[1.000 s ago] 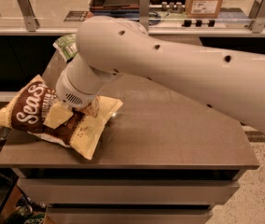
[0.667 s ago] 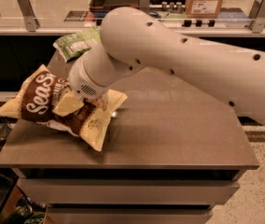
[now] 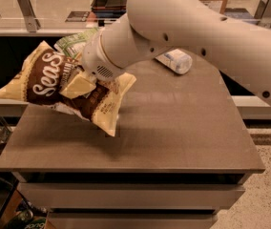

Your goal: Pick brown chip bag

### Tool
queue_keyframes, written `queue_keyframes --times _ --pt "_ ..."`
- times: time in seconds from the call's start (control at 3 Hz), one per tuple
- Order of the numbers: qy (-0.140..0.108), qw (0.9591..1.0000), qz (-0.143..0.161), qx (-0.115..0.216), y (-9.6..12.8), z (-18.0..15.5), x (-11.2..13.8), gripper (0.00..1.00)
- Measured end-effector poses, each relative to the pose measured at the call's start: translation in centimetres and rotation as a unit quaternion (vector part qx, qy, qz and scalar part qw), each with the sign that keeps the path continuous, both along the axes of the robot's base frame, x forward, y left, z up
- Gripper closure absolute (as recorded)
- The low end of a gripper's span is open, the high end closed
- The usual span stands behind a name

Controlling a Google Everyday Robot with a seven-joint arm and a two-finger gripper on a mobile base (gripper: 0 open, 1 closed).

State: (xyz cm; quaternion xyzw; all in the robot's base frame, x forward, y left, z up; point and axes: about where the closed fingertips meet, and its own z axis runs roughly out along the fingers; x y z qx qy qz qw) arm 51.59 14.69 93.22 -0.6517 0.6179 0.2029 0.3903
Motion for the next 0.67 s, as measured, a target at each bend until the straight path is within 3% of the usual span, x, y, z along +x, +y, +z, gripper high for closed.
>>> queue_keyframes --times 0.67 --pt "-0.052 0.9978 0.007 0.04 -1.8 3.5 -0.3 1.0"
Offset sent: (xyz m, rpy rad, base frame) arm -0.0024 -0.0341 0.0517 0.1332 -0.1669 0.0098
